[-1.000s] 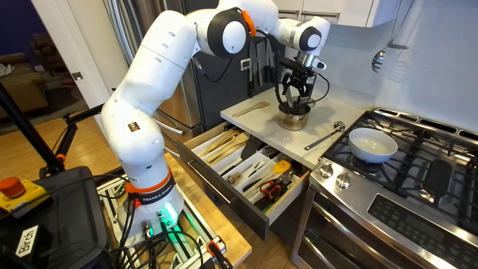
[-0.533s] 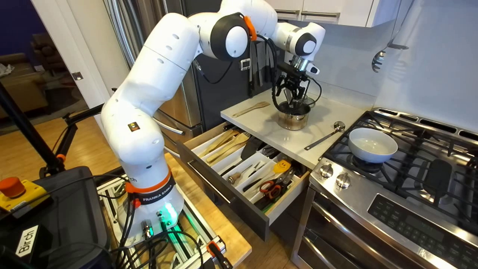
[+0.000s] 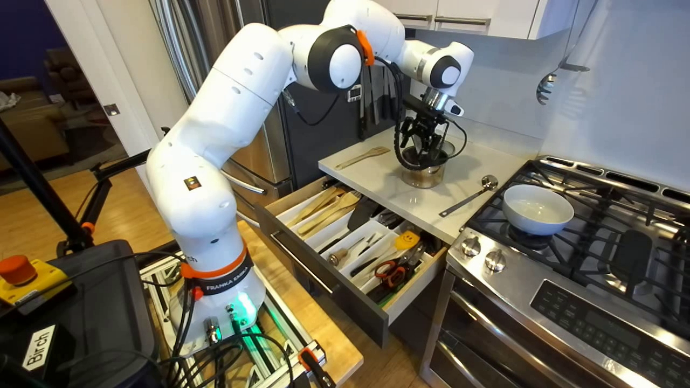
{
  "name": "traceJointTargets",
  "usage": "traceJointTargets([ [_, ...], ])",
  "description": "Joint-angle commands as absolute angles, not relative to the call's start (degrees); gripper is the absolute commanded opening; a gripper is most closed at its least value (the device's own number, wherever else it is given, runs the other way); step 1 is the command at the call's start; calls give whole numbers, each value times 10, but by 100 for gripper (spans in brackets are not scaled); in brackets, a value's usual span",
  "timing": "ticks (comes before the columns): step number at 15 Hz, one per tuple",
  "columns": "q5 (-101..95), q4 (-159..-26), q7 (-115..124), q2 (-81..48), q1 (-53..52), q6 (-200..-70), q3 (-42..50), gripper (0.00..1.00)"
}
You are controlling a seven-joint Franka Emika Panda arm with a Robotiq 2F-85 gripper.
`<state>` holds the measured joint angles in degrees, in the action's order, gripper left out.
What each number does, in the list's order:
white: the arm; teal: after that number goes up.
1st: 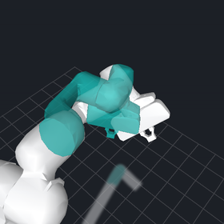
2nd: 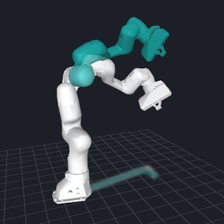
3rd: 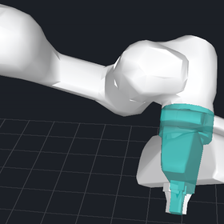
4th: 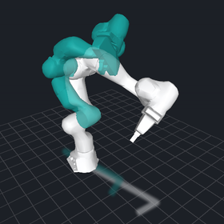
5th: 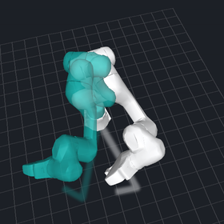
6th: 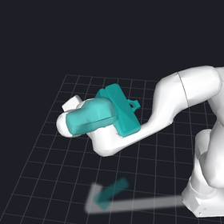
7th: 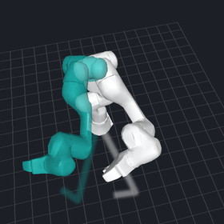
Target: Put the stirring spoon into the drawer
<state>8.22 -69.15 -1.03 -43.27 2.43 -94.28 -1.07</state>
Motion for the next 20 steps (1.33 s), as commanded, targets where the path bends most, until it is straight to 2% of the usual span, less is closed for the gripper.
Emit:
traceJointTargets([
  [1,90,-686,9,-439,31,-931,-8,57],
  [3,92,-691,18,-437,33,-935,-6,40],
  [4,95,-695,22,-436,34,-937,-7,39],
  [6,105,-698,30,-436,38,-942,-8,30],
  [7,110,-698,34,-435,40,-942,-8,21],
  [8,112,-700,38,-435,40,-943,-7,25],
  [9,116,-701,39,-435,40,-941,-7,36],
  [10,117,-702,42,-435,40,-940,-6,39],
  [12,116,-702,50,-436,41,-938,-4,61],
  [14,116,-704,55,-437,42,-938,-4,69],
  [16,119,-702,59,-439,44,-939,-4,40],
  [17,120,-702,60,-440,44,-938,-4,40],
  [20,127,-700,69,-443,45,-937,-5,16],
])
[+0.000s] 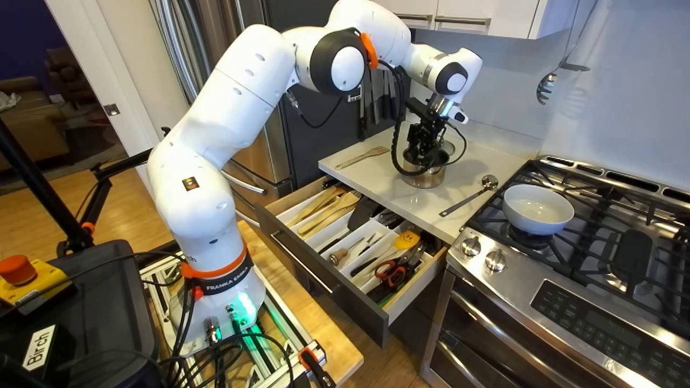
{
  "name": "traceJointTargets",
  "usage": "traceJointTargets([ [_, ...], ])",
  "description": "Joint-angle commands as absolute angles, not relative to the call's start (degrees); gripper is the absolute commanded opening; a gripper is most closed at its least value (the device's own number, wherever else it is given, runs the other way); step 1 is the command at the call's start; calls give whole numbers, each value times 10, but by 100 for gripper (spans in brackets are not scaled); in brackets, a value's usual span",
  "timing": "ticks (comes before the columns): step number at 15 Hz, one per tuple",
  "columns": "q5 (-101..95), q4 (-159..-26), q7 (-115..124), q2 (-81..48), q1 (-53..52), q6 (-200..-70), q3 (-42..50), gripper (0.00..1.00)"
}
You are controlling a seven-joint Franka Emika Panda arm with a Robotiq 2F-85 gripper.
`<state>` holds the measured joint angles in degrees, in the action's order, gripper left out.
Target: Put the stirring spoon into the drawer
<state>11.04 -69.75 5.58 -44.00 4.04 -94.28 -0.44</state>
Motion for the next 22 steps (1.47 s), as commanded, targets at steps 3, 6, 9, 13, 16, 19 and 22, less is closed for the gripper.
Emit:
traceJointTargets([
  [3,139,-700,70,-442,47,-936,-6,6],
  [6,164,-697,58,-426,53,-927,-16,5],
  [9,196,-688,47,-407,60,-921,-28,6],
  [13,236,-684,39,-375,67,-891,-41,6],
  [16,269,-710,15,-329,78,-848,-48,6],
  [19,298,-751,-35,-272,94,-794,-48,6],
  [22,318,-801,-84,-232,100,-703,-43,6],
])
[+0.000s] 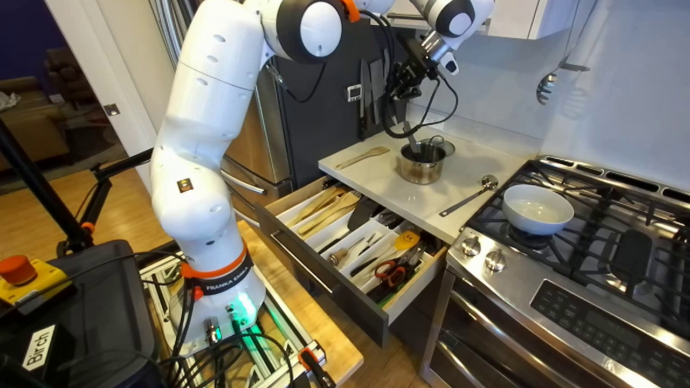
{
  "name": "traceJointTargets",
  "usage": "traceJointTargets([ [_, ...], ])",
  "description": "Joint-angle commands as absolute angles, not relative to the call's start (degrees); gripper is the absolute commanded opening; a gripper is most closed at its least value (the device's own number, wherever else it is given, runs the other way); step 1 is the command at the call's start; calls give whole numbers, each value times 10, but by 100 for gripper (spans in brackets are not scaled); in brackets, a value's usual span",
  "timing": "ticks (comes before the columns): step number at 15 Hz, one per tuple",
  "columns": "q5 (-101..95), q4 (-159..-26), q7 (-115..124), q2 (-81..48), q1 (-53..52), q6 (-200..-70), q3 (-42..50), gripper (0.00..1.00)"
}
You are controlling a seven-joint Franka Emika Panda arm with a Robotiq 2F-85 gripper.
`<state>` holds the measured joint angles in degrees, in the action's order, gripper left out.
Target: Put the stirring spoon into the drawer
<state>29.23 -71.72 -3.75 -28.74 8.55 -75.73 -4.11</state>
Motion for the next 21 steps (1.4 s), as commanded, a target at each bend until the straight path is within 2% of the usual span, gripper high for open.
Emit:
traceJointTargets([
  [1,321,-821,-95,-220,101,-672,-38,6],
  [4,313,-891,-101,-189,96,-614,-17,6],
  [7,304,-986,-123,-141,83,-645,-3,6],
  [10,298,-1076,-117,-93,64,-712,4,6],
  [16,237,-1266,-91,11,17,-931,-9,6],
  [21,178,-1435,-18,94,6,-976,-10,6],
])
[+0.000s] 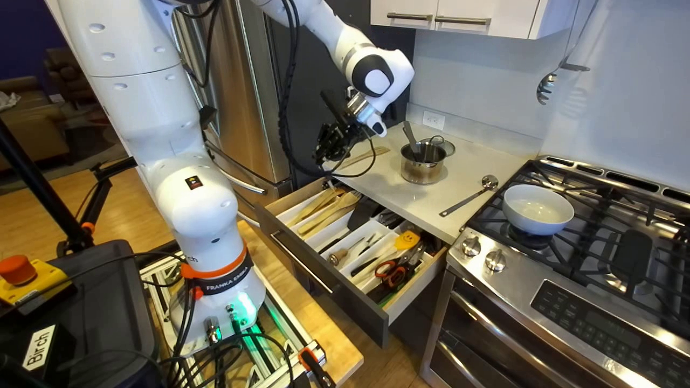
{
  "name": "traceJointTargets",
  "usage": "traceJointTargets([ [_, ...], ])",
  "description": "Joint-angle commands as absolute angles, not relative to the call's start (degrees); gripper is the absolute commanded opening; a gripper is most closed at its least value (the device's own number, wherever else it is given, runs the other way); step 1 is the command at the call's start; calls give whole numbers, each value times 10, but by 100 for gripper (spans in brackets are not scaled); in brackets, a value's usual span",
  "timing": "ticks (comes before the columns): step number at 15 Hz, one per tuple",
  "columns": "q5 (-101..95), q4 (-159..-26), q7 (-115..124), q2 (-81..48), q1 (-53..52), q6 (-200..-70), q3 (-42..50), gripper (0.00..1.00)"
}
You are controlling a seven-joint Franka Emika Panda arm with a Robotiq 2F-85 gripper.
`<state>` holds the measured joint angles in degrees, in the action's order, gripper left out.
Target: Put the stirring spoon into the drawer
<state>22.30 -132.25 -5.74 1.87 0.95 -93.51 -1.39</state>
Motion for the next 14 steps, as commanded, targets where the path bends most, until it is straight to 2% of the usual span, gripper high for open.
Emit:
traceJointTargets([
  [1,150,-1469,2,112,9,-997,-10,6],
  [2,146,-1485,9,119,12,-1014,-8,6],
  [3,168,-1423,-17,66,5,-978,-7,23],
  [6,156,-1470,-5,96,7,-1002,-5,23],
  [7,155,-1472,-3,101,7,-1002,-5,6],
  [14,-13,-1547,69,70,3,-1290,-35,6],
])
